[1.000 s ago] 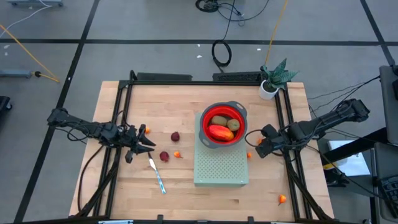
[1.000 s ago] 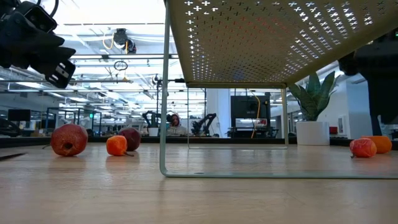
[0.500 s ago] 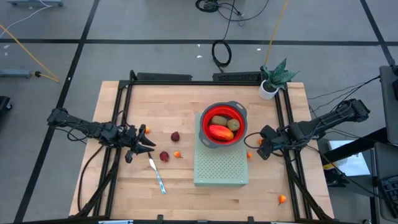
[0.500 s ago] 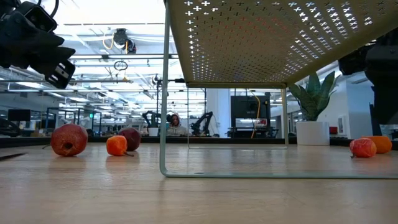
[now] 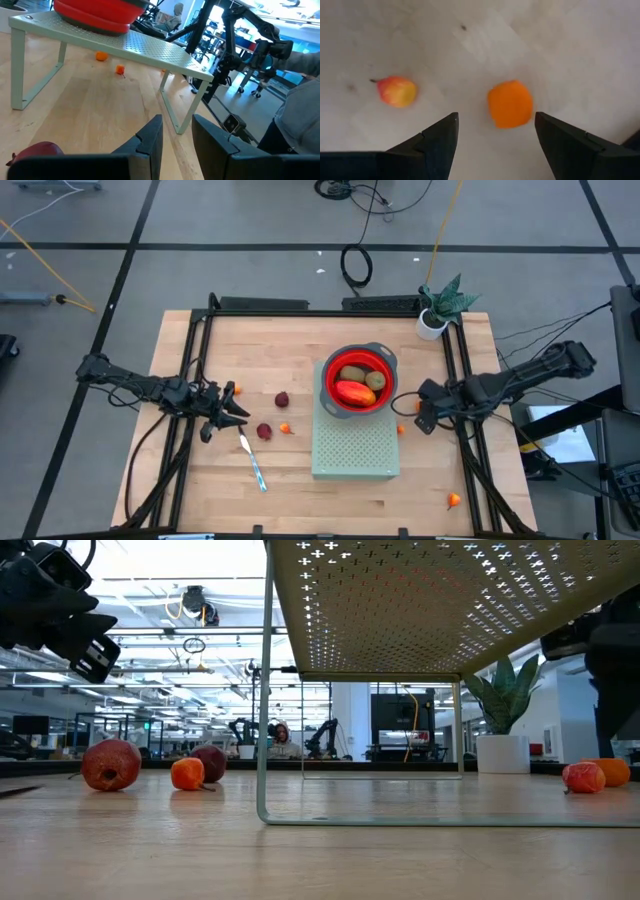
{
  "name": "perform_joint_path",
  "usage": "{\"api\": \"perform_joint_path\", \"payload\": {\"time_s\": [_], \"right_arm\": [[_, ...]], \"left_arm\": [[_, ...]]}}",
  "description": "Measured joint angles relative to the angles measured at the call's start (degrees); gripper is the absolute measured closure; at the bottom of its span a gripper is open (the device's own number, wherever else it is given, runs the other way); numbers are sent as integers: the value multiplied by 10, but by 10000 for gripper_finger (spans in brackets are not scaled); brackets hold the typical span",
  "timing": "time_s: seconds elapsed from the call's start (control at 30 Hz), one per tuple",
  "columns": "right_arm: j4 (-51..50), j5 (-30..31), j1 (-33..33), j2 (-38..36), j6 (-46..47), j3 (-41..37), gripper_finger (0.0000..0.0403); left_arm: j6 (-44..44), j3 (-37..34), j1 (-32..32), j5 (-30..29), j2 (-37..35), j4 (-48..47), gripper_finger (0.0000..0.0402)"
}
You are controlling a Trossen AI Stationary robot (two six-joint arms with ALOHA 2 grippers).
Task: Pick & Place Fruit
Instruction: Put the orange into the red strainer bowl on the shelf
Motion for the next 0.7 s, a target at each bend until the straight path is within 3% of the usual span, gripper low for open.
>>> {"api": "perform_joint_path", "payload": {"time_s": [0.7], "right_arm": [[9,-23,-91,86,-117,1,149]], "left_arm": [[-1,0,0,1,0,0,300]]}}
